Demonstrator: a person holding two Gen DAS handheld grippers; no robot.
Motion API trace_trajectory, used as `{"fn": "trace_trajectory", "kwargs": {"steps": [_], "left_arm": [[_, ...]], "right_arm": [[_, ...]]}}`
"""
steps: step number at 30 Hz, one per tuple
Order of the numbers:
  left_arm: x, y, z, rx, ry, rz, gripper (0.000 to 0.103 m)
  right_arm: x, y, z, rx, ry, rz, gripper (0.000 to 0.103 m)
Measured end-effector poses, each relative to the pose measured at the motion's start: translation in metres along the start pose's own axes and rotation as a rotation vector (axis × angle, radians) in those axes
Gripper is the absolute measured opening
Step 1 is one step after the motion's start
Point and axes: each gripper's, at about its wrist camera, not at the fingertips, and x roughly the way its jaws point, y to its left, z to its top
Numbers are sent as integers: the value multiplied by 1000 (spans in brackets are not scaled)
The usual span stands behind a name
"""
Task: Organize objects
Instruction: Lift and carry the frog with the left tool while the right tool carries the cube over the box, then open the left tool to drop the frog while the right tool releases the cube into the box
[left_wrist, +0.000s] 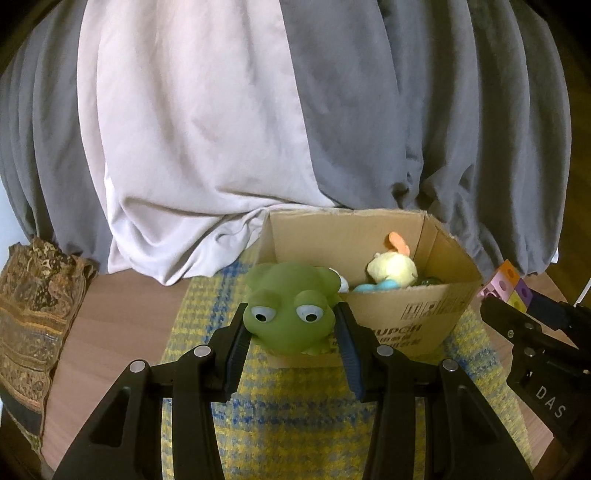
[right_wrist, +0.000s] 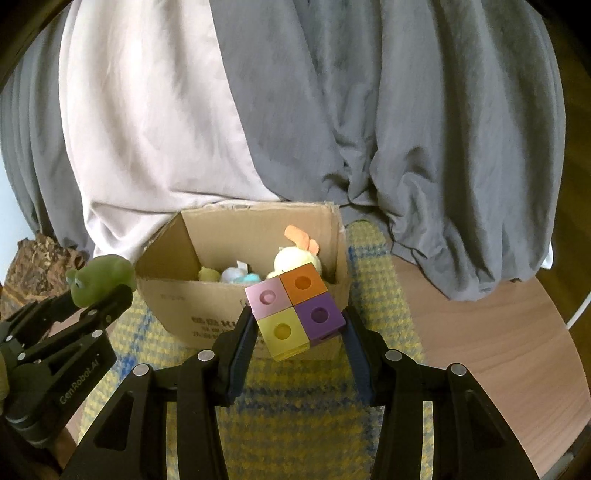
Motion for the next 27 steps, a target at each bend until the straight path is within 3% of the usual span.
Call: {"fn": "trace_trajectory", "kwargs": {"steps": [14,27], "left_arm": [[7,0,28,1,-25,-17,44],[26,-8,55,19,-24,-27,45]], "right_arm": [[-1,-3,30,-11,-40,-18,47],[21,-10,54,-8,-15,-22,47]]}}
